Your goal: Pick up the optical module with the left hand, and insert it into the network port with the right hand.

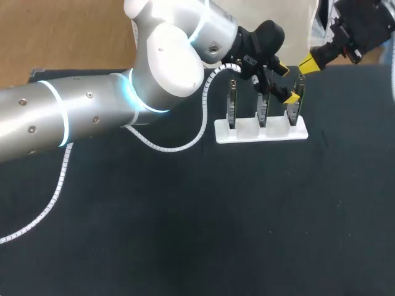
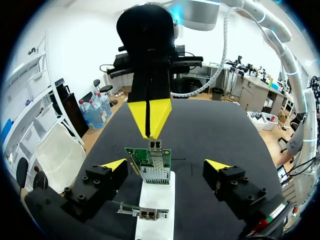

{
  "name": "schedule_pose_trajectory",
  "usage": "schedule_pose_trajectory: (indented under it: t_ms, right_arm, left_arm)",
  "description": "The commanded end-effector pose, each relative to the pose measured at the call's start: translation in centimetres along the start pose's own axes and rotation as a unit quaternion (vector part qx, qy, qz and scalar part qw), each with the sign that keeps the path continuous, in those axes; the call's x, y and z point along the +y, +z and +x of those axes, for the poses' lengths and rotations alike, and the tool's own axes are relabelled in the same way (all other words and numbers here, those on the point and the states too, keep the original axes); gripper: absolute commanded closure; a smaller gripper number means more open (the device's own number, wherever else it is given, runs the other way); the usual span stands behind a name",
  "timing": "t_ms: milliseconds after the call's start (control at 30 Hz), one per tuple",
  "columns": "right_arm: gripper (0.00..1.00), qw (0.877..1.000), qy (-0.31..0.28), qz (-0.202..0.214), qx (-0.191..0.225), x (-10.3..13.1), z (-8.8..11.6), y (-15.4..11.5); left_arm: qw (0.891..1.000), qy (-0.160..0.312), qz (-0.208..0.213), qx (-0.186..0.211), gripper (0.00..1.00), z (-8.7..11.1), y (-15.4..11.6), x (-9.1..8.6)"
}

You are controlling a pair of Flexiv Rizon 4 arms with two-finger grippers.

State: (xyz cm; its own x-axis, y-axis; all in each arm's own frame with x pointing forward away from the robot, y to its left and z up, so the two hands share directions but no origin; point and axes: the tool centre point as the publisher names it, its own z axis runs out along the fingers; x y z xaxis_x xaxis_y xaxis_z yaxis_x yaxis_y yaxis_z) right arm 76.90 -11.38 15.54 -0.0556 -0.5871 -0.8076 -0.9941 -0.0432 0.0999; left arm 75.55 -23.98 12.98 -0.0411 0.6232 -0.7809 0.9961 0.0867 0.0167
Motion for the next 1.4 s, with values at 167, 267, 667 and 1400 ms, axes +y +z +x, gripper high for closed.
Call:
schedule_pose_trajectory:
  t_ms: [167,267,667,1400]
  right_arm:
    - [1.0,1.0,0.005,-0.006,0.001,-0.3,0.3,0.3]
    - [1.0,1.0,0.008,-0.006,0.003,-0.3,0.5,0.3]
    - [1.0,1.0,0.02,-0.012,0.007,-0.1,1.2,0.8]
    - [1.0,0.999,0.03,-0.021,0.011,0.0,2.0,1.6]
  left_arm:
    - [1.0,-0.001,0.001,0.004,0.0,-0.2,0.1,0.2]
    - [1.0,-0.001,0.001,0.004,0.0,-0.2,0.1,0.2]
    - [1.0,-0.001,0.001,0.004,0.0,-0.2,0.1,0.2]
    - [1.0,-0.001,0.001,0.004,0.0,-0.2,0.1,0.2]
